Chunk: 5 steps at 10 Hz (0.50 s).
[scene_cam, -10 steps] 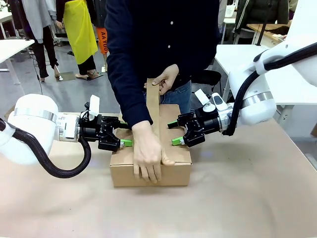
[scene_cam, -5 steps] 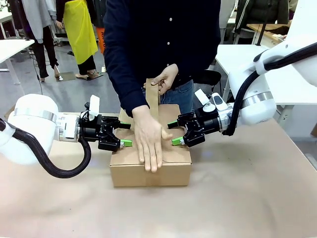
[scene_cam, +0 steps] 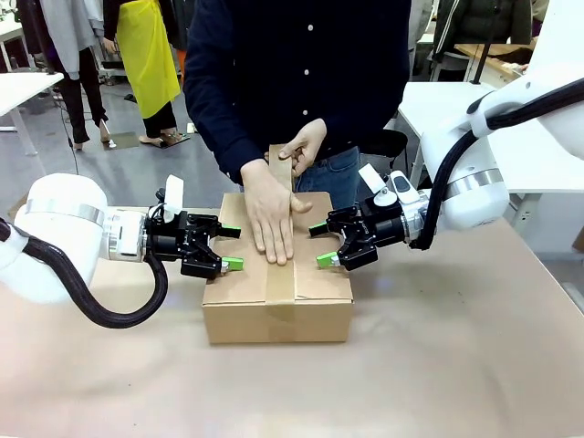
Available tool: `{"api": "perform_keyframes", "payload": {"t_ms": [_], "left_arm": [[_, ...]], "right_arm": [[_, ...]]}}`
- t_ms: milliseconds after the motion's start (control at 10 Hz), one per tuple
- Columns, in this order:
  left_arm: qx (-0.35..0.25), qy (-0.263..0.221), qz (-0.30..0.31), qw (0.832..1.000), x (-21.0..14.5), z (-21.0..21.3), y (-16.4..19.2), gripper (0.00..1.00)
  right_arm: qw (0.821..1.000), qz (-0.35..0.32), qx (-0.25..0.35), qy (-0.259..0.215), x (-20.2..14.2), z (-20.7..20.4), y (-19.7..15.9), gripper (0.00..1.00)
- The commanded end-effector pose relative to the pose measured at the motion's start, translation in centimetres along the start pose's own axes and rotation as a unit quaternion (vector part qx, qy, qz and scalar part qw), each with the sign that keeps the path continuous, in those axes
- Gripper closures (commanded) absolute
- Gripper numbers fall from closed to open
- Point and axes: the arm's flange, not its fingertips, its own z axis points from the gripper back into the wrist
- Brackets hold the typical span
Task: Pack the gift set into the box.
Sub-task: Press and hold the closed box until the human finishes sealing it.
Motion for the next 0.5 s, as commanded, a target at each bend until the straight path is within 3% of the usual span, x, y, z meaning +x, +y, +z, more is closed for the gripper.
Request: {"api": "perform_keyframes", "payload": {"t_ms": [0, 400], "left_arm": [[-0.001, 0.000, -0.002, 1.000, -0.17, 0.00, -0.14, 0.00], [-0.001, 0.000, -0.002, 1.000, -0.17, 0.00, -0.14, 0.00]], "right_arm": [[1.000, 0.001, 0.001, -0.001, 0.16, -0.03, -0.01, 0.00], [1.000, 0.001, 0.001, -0.001, 0.16, -0.03, -0.01, 0.00]]}}
